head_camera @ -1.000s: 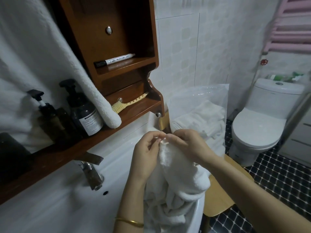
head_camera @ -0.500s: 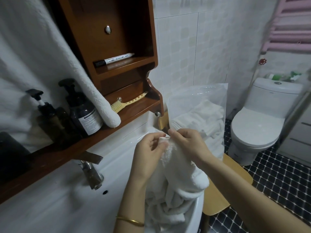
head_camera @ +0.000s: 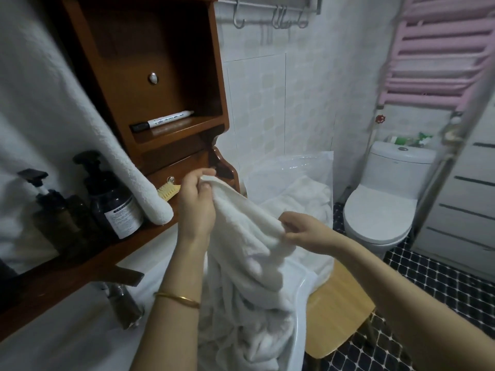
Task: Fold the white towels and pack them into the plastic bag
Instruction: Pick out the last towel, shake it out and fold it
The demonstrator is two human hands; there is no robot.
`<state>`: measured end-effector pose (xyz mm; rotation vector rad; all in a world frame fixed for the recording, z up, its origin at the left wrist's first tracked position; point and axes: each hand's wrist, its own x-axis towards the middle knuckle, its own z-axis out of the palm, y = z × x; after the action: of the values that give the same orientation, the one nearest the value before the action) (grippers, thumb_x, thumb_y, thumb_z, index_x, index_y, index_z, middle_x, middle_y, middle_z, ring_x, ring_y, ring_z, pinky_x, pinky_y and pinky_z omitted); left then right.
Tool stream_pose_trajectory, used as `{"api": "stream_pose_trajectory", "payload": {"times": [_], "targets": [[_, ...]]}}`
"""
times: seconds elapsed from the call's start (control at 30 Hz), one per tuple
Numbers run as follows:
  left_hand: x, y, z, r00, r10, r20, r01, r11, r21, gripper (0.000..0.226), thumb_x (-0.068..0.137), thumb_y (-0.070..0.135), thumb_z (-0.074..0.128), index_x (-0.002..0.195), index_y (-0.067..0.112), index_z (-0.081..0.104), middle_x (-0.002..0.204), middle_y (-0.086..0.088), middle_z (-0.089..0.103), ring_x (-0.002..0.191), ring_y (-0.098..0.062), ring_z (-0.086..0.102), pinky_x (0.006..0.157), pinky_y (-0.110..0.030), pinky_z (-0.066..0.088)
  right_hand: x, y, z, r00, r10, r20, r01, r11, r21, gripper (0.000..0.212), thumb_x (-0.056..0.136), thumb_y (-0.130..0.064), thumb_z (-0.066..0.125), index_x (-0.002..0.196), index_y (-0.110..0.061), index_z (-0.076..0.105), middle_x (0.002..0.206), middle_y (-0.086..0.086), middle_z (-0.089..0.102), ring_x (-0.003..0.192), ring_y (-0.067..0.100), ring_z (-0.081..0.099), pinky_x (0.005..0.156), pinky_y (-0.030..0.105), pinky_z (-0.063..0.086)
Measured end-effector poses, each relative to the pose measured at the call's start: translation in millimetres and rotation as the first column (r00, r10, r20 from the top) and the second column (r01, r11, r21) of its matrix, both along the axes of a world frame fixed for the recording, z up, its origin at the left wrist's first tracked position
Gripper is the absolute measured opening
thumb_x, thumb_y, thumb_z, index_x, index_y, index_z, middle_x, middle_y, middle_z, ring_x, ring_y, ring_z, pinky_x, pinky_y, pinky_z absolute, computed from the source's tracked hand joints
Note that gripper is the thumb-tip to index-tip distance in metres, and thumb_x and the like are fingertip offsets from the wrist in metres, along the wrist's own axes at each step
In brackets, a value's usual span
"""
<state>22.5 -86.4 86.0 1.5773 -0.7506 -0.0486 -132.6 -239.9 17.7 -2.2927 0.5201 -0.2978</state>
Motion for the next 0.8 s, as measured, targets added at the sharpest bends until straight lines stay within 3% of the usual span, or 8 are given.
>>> {"api": "stream_pose_trajectory", "payload": {"times": [0.07, 0.2, 0.37, 0.43, 0.5, 0.6, 0.67, 0.8], "targets": [[0.9, -5.3, 14.3, 0.996, -0.016, 0.086, 0.019, 0.999, -0.031, 0.028, 0.099, 0.014, 0.039, 0.103, 0.036, 0.056, 0.094, 0.029, 0.052, 0.089, 0.002, 0.054, 0.062, -0.005, 0.042, -3.1, 0.4, -4.0, 0.998, -0.004, -0.062, 0.004, 1.000, -0.006, 0.018, 0.072, -0.020, 0.056, 0.066, -0.022, 0.038, 0.070, -0.008, 0.040, 0.065, 0.009, 0.037, 0.062, 0.029, 0.029], [4.8, -7.0, 36.3, 0.979, -0.070, 0.189, 0.100, 0.982, -0.157, 0.035, 0.095, 0.006, 0.040, 0.092, 0.036, 0.058, 0.086, 0.022, 0.057, 0.077, 0.012, 0.054, 0.062, -0.001, 0.041, -9.1, -1.9, -9.4, 0.975, 0.030, -0.221, -0.040, 0.998, -0.042, 0.011, 0.078, -0.023, 0.064, 0.074, -0.021, 0.053, 0.076, -0.006, 0.051, 0.077, 0.014, 0.049, 0.073, 0.030, 0.034], [18.9, -0.9, 45.2, 0.975, -0.139, 0.175, 0.176, 0.960, -0.219, 0.032, 0.090, 0.007, 0.041, 0.090, 0.032, 0.061, 0.077, 0.020, 0.060, 0.071, 0.005, 0.055, 0.067, -0.010, 0.041, -13.3, -3.3, -18.3, 0.939, -0.056, -0.340, 0.001, 0.987, -0.162, 0.027, 0.082, -0.041, 0.065, 0.069, -0.023, 0.049, 0.076, -0.001, 0.050, 0.076, 0.016, 0.045, 0.069, 0.031, 0.033], [24.0, 2.0, 43.6, 0.982, -0.117, 0.146, 0.148, 0.963, -0.227, 0.032, 0.087, 0.007, 0.040, 0.089, 0.031, 0.061, 0.083, 0.016, 0.060, 0.078, 0.001, 0.053, 0.076, -0.019, 0.042, -9.0, -2.4, -17.3, 0.939, -0.207, -0.276, 0.114, 0.941, -0.317, 0.037, 0.084, -0.045, 0.061, 0.061, -0.022, 0.042, 0.071, -0.001, 0.044, 0.075, 0.020, 0.041, 0.068, 0.032, 0.028], [31.8, 3.4, 45.7, 0.992, -0.082, 0.101, 0.105, 0.964, -0.243, 0.031, 0.082, 0.009, 0.039, 0.088, 0.030, 0.061, 0.089, 0.009, 0.057, 0.085, -0.007, 0.050, 0.083, -0.028, 0.039, -7.6, -6.3, -11.0, 0.919, -0.388, -0.074, 0.330, 0.857, -0.396, 0.034, 0.084, -0.046, 0.060, 0.064, -0.021, 0.047, 0.071, -0.001, 0.043, 0.077, 0.025, 0.044, 0.068, 0.032, 0.027], [38.1, 2.2, 53.8, 0.998, -0.059, 0.034, 0.066, 0.970, -0.235, 0.030, 0.078, 0.012, 0.039, 0.081, 0.032, 0.062, 0.090, 0.003, 0.056, 0.089, -0.014, 0.050, 0.083, -0.033, 0.039, -11.2, -15.6, 2.4, 0.812, -0.545, 0.208, 0.583, 0.765, -0.273, 0.026, 0.077, -0.036, 0.067, 0.074, -0.024, 0.044, 0.071, -0.005, 0.045, 0.077, 0.025, 0.043, 0.068, 0.034, 0.027], [33.5, -3.9, 62.2, 0.998, -0.055, 0.008, 0.056, 0.971, -0.234, 0.031, 0.078, 0.016, 0.039, 0.076, 0.035, 0.064, 0.094, 0.001, 0.058, 0.090, -0.016, 0.052, 0.080, -0.033, 0.043, -14.5, -21.7, 13.5, 0.758, -0.603, 0.249, 0.652, 0.712, -0.261, 0.033, 0.074, -0.036, 0.069, 0.090, -0.022, 0.044, 0.080, -0.005, 0.045, 0.080, 0.023, 0.040, 0.073, 0.034, 0.026], [8.1, -29.8, 87.6, 0.994, -0.101, 0.041, 0.108, 0.969, -0.224, 0.025, 0.077, 0.023, 0.039, 0.074, 0.034, 0.062, 0.082, 0.007, 0.058, 0.074, -0.007, 0.054, 0.059, -0.023, 0.043, -33.1, -45.3, 43.5, 0.673, -0.680, 0.291, 0.722, 0.520, -0.456, 0.051, 0.075, -0.039, 0.069, 0.111, -0.013, 0.043, 0.096, 0.007, 0.062, 0.097, 0.027, 0.050, 0.077, 0.037, 0.026]]}}
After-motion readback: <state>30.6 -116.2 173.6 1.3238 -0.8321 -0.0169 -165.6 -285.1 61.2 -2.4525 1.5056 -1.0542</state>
